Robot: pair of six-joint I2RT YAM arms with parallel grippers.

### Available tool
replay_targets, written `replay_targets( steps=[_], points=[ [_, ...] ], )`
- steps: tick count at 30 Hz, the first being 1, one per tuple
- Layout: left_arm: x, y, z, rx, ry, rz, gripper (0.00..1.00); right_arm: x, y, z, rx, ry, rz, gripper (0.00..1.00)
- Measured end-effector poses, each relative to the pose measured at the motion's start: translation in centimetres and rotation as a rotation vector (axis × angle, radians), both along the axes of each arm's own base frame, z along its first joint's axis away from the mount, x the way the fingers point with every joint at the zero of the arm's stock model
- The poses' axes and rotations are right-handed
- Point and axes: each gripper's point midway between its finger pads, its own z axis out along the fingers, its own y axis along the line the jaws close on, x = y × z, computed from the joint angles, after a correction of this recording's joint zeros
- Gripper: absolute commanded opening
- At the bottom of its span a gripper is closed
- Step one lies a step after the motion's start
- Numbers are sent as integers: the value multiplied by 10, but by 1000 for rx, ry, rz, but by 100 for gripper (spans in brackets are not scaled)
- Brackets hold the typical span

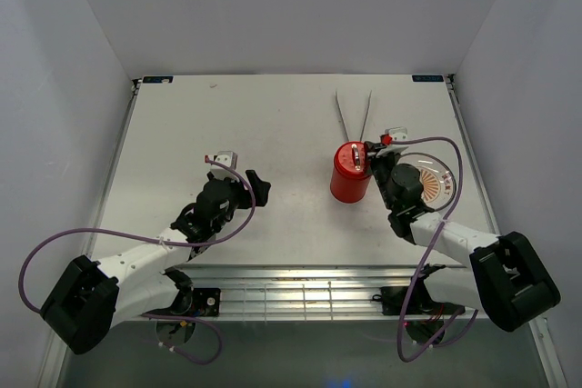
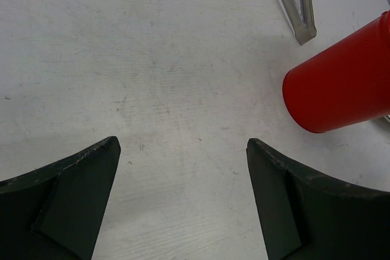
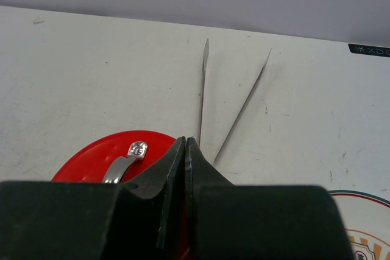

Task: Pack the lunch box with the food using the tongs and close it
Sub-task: Adjust the box lid on the packing box.

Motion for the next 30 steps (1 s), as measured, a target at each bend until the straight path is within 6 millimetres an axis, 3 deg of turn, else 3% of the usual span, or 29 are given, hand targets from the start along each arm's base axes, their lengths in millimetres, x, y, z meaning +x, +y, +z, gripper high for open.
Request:
replay_targets(
  steps=[12,14,19,21,24,28,30],
  points=[
    [0,0,1,-2,-3,0,95,-5,-4,4,-3,-27,-6,8],
    [0,0,1,-2,-3,0,95,-2,-2,12,-17,-28,0,8],
    [0,0,1,-3,-4,0,95,9,6,55,-4,-91,11,8],
    [0,0,1,-3,-4,0,95,8,5,60,2,-100,10,8],
    [0,0,1,-3,-4,0,95,4,3,51,5,-85,10,8],
    [0,0,1,-3,-4,-1,95,-10,-3,6,-1,6,11,8],
    [0,0,2,-4,-4,-1,95,-13,-4,-1,10,10,12,8]
  ],
)
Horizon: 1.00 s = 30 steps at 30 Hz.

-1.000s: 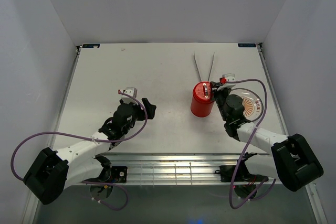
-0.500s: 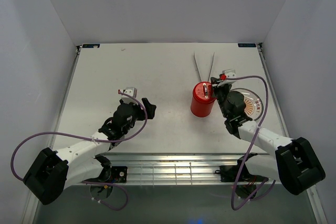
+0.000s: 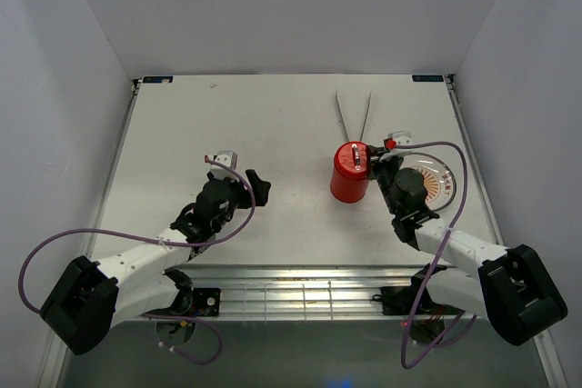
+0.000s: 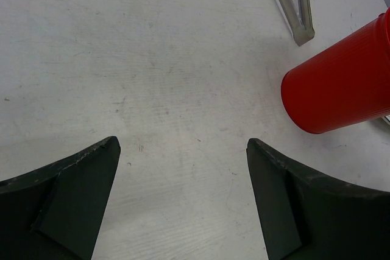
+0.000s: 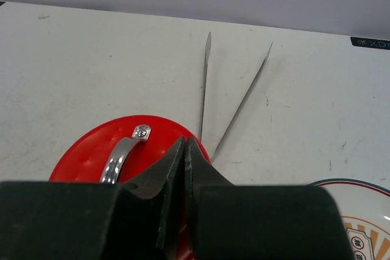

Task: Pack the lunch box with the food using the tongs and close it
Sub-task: Adjust the box lid on the packing box.

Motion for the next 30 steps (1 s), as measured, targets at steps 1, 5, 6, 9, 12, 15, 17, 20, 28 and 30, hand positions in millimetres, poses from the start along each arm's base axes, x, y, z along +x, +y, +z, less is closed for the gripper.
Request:
replay_targets(
  steps=[1,5,6,9,12,15,17,20,28,30],
  points=[
    [0,0,0,0,0,0,95,0,0,1,6,-2,0,8],
    [0,0,0,-1,-1,0,95,-1,0,1,10,0,-2,8],
    [0,0,1,-1,-1,1,95,-2,-1,1,7,4,-4,8],
    [0,0,1,-1,-1,1,95,-2,-4,7,-9,15,-14,8],
    [0,0,1,-1,-1,1,95,3,-3,31,-11,6,-24,8],
    [0,0,1,-1,-2,1,95,7,0,63,5,-20,-21,8],
    [0,0,1,-2,-3,1,95,7,2,76,15,-22,-11,8],
    [0,0,3,-5,-7,1,95,3,4,71,31,21,5,8],
    [0,0,4,-7,-9,0,95,-22,-1,0,63,175,12,8],
    [0,0,4,-8,-10,0,95,-22,-1,0,76,180,10,8]
  ],
)
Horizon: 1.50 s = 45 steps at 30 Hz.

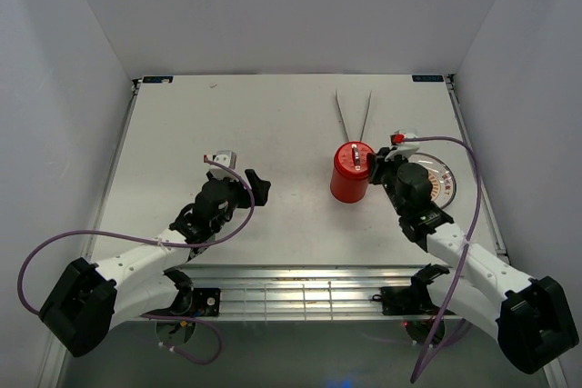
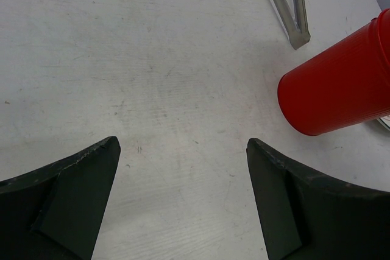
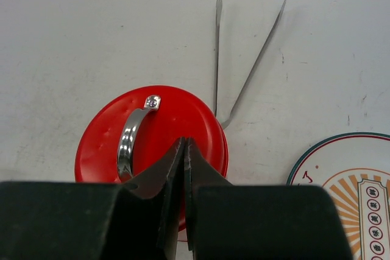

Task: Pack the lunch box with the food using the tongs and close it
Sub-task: Adjust the box lid on the packing box.

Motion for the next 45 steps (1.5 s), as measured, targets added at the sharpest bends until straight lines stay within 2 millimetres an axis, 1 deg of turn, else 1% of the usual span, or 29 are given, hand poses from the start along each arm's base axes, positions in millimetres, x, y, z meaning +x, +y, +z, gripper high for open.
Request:
replay_targets(
  steps=[5,7,9,12,14,16,18,20,23,29,32,37,39,41,45],
  points=[
    [0,0,3,-5,-6,0,95,-5,-3,1,5,18,-6,8],
    [0,0,4,-8,-11,0,95,-6,-3,5,-1,27,-6,8],
    [0,0,5,-10,-13,0,95,-5,-3,15,-2,30,-5,8],
    [0,0,5,-10,-13,0,95,-2,1,38,13,5,4,8],
    [0,0,5,-10,-13,0,95,-2,2,44,24,-4,9,8],
    [0,0,5,-10,-13,0,95,-4,2,37,26,12,13,8],
    [0,0,5,-10,-13,0,95,-9,1,21,26,43,16,8],
    [0,0,5,-10,-13,0,95,-16,-2,-3,20,89,13,8],
    [0,0,5,-10,-13,0,95,-18,-1,-1,47,77,13,8],
    [0,0,4,-8,-10,0,95,-20,-2,1,30,108,11,8],
    [0,0,4,-8,-10,0,95,-20,-2,14,18,121,16,8],
    [0,0,4,-8,-10,0,95,-10,16,62,25,96,87,8],
    [0,0,4,-7,-9,0,95,-7,24,73,28,94,120,8],
    [0,0,3,-6,-7,0,95,-6,31,73,22,109,150,8],
    [0,0,1,-2,-3,0,95,-3,47,61,-6,185,224,8]
  ],
)
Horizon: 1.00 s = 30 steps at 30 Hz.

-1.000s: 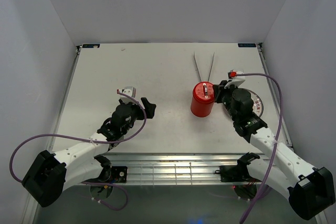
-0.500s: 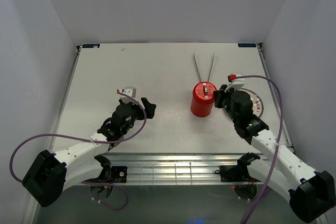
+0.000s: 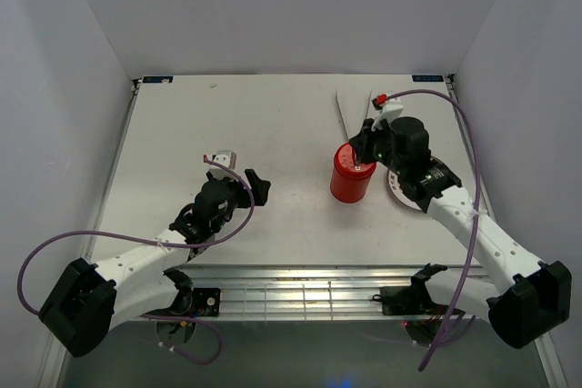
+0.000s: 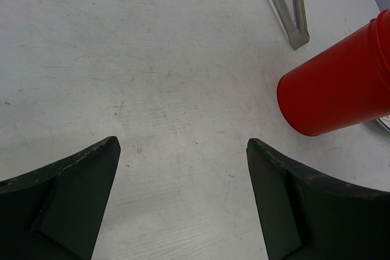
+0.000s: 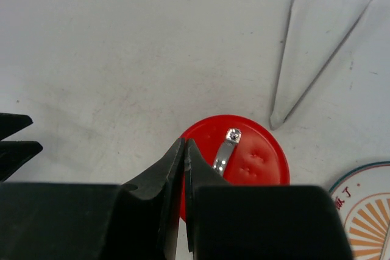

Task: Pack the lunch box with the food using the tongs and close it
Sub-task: Adjust the box lid on the packing box.

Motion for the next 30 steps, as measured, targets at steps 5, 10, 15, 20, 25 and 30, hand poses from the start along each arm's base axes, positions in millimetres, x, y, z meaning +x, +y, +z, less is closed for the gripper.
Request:
replay_targets(
  steps=[5,10,15,20,25,30],
  points=[
    [0,0,0,0,0,0,95,4,19,-14,-18,66,85,8],
    [0,0,-1,1,1,0,95,-4,17,-41,-40,117,97,8],
    [0,0,-1,3,3,0,95,-8,15,-58,-55,147,100,8],
    [0,0,-1,3,3,0,95,-10,17,-61,-44,142,115,8],
    [0,0,-1,3,3,0,95,-9,17,-47,-46,124,118,8],
    [0,0,-1,3,2,0,95,3,12,-12,7,58,150,8]
  ],
)
